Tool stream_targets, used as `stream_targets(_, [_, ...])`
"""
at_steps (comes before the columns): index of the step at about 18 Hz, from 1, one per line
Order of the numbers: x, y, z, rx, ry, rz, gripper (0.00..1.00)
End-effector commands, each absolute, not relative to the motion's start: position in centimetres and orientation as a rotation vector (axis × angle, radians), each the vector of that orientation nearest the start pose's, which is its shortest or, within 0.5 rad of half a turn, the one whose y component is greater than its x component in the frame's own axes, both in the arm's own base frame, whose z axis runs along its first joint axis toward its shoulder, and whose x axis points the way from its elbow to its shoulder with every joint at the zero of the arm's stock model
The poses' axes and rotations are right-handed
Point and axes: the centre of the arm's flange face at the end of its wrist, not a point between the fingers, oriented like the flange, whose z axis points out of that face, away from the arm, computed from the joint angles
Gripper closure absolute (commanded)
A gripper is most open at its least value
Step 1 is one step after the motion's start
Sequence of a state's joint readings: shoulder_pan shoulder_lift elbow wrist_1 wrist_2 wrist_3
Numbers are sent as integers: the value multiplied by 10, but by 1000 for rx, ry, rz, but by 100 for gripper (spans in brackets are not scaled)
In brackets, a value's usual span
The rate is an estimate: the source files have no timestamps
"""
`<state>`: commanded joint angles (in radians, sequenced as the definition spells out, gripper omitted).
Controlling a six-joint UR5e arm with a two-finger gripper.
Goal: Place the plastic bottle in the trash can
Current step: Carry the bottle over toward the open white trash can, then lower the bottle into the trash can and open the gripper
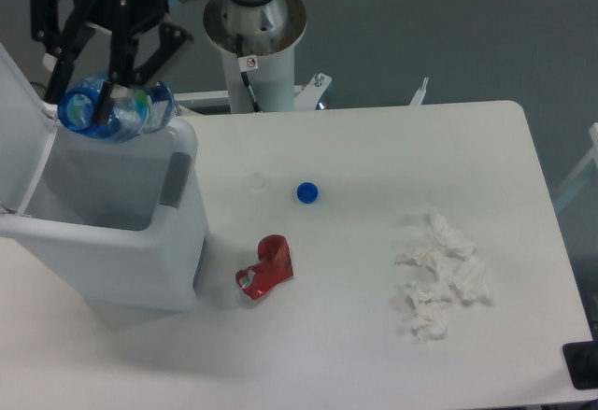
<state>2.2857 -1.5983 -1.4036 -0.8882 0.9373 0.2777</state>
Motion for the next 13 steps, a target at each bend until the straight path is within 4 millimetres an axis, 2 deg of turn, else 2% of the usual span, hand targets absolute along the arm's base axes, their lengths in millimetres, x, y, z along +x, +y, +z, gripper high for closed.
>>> stream_targets(5, [-195, 547, 645, -2159, -124, -192, 93])
stream_targets(9, [-192, 569, 623, -2177, -102, -212, 93])
stream_targets(13, [-191, 580, 609, -2195, -92, -233, 92])
